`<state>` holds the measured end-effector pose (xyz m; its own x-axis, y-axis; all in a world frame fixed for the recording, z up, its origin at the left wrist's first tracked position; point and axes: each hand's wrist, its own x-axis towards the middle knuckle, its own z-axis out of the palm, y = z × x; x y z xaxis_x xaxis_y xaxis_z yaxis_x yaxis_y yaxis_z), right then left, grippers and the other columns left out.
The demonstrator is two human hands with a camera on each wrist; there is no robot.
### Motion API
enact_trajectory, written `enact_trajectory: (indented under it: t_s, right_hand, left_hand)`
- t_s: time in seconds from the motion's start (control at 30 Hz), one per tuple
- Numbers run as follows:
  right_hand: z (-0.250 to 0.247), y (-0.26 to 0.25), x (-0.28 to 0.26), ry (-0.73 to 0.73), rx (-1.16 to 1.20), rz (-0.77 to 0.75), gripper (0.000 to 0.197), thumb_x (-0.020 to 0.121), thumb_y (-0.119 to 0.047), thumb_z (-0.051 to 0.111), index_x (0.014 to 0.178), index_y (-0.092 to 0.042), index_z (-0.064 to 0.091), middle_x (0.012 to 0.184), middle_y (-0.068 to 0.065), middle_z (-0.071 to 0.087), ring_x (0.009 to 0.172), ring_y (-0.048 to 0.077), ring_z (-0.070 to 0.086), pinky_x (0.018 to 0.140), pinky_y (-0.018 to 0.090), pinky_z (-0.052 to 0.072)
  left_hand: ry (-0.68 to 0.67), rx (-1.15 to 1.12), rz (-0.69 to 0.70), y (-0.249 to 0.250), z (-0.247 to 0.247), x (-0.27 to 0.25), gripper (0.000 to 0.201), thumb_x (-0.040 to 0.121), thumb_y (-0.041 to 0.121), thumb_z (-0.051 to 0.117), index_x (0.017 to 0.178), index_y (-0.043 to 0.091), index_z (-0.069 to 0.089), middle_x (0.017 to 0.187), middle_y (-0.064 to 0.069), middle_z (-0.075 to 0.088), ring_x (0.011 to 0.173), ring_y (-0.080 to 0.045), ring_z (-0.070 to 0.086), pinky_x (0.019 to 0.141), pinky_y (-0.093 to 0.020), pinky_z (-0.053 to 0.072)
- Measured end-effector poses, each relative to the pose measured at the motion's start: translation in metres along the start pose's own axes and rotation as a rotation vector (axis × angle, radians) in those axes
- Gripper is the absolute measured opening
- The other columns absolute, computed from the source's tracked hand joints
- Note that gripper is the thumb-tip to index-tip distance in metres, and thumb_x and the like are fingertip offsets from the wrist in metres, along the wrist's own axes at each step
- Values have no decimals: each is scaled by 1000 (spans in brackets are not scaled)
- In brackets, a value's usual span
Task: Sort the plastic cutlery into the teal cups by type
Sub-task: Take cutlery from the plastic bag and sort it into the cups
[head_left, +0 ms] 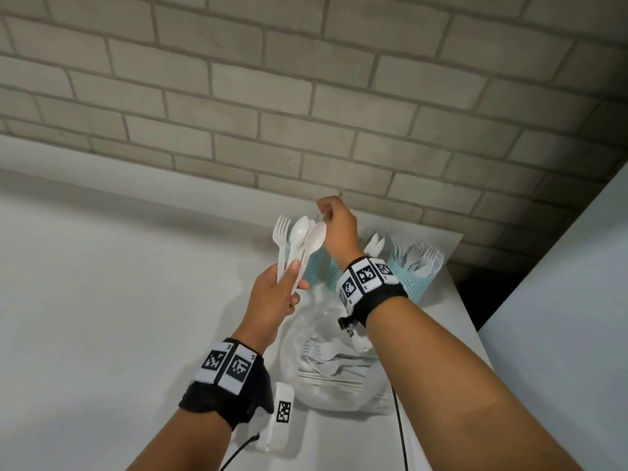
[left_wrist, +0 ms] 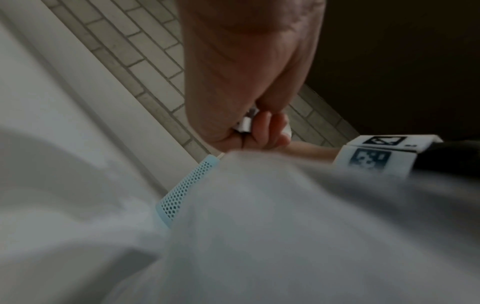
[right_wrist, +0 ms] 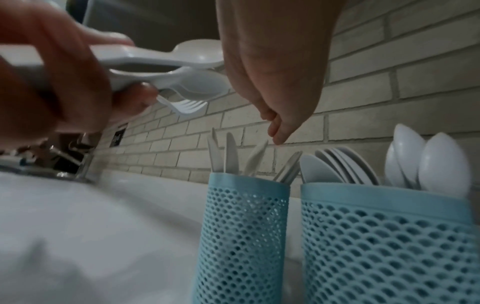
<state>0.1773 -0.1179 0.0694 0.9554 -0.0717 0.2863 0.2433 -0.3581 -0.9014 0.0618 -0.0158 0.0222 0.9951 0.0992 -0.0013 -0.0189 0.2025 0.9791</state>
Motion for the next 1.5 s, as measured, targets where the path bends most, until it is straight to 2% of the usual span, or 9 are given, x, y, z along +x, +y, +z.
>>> enact_trajectory:
  t_s: [0.1, 0.2, 0.37, 0.47, 0.57, 0.7, 0.87, 1.23, 1.5]
  right_hand:
    - [-6, -4, -13, 120, 73, -67, 24, 95, -1, 38, 104, -4, 59, 96, 1, 59, 89, 12, 54, 71, 2, 38]
    - [-11, -10, -33, 165, 270, -26, 19, 100, -20, 38, 99, -14, 56, 97, 0, 64, 92, 12, 59, 84, 21, 47]
    - [-24, -7, -57, 88, 268, 92, 35, 92, -30, 57, 122, -19, 43, 97, -6, 59, 89, 5, 58, 76, 19, 47]
    - [-29, 0, -71, -1, 296, 197, 38, 90, -28, 60, 121, -9, 50, 101, 7, 66, 87, 20, 65, 73, 32, 54]
    - [-38, 0, -85, -64, 335, 242, 26, 98, -25, 47, 108, -4, 60, 81, 9, 66, 63, 17, 62, 49, 23, 48]
    - [-49, -1, -93, 19, 338, 312, 35, 101, -28, 37, 97, -5, 63, 71, 7, 64, 52, 11, 59, 43, 19, 43]
    - [-55, 2, -101, 57, 471, 376, 34, 101, -29, 39, 99, -4, 62, 76, 10, 65, 59, 20, 60, 49, 28, 45]
    - [-56, 10, -110, 164, 437, 416, 25, 98, -20, 46, 99, 0, 62, 70, 11, 64, 56, 21, 61, 49, 26, 48]
    - [-59, 16, -105, 306, 517, 429, 25, 98, -16, 44, 120, -7, 49, 97, 14, 65, 76, 21, 63, 61, 31, 51]
  left_hand:
    - [15, -10, 7, 0, 2, 2, 20, 95, 37, 47, 104, 25, 61, 79, -4, 63, 47, -5, 44, 45, -14, 36]
    - [44, 7, 22, -1, 6, 4, 25, 96, 35, 47, 108, 19, 62, 79, -5, 64, 44, -3, 46, 47, -16, 37]
    - [9, 35, 43, 1, 20, 1, 21, 96, 32, 48, 105, 21, 63, 79, -5, 68, 45, -3, 52, 47, -17, 38]
    - [-38, 78, 61, 2, 30, -3, 23, 97, 32, 46, 103, 19, 65, 76, -2, 69, 46, -4, 53, 48, -18, 40]
    - [-73, 89, 54, 0, 38, -7, 26, 98, 31, 43, 101, 18, 65, 75, 0, 70, 47, -5, 55, 48, -17, 42]
    - [-132, 60, 15, -1, 44, -14, 32, 100, 30, 39, 102, 13, 66, 78, -6, 70, 50, -8, 61, 49, -16, 47]
    - [-207, 98, 8, -1, 49, -19, 36, 101, 31, 36, 107, 12, 65, 78, -4, 71, 53, -10, 64, 51, -16, 49]
    - [-210, 152, -4, -5, 52, -28, 35, 100, 33, 37, 100, 14, 66, 80, -6, 71, 60, -16, 66, 53, -20, 52]
    - [-224, 108, -54, -8, 50, -30, 28, 100, 24, 39, 96, 12, 65, 76, -9, 68, 56, -16, 64, 51, -19, 52]
